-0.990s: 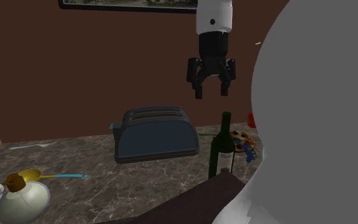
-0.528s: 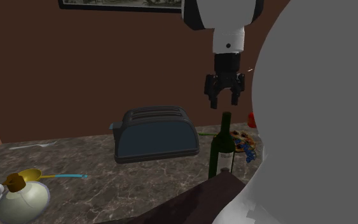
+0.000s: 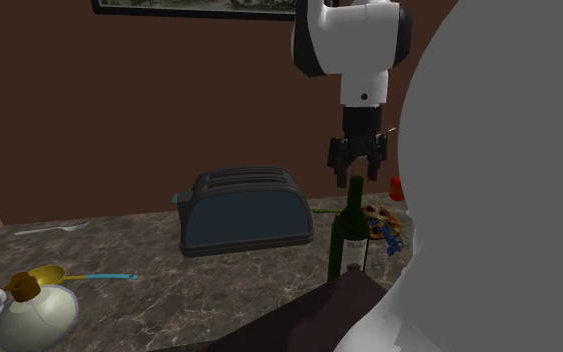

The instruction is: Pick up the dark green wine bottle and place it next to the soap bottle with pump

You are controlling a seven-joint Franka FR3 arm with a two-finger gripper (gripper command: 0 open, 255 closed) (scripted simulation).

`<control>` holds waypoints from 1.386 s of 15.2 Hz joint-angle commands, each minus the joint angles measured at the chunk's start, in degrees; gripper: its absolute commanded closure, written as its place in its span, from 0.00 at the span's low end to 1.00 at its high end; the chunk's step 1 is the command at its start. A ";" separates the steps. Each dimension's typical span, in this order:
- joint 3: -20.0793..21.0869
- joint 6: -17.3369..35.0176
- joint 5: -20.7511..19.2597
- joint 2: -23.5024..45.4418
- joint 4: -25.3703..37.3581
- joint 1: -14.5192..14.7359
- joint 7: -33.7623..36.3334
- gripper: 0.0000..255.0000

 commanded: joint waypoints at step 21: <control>-0.06 0.41 0.10 0.15 -0.25 -0.06 -0.18 1.00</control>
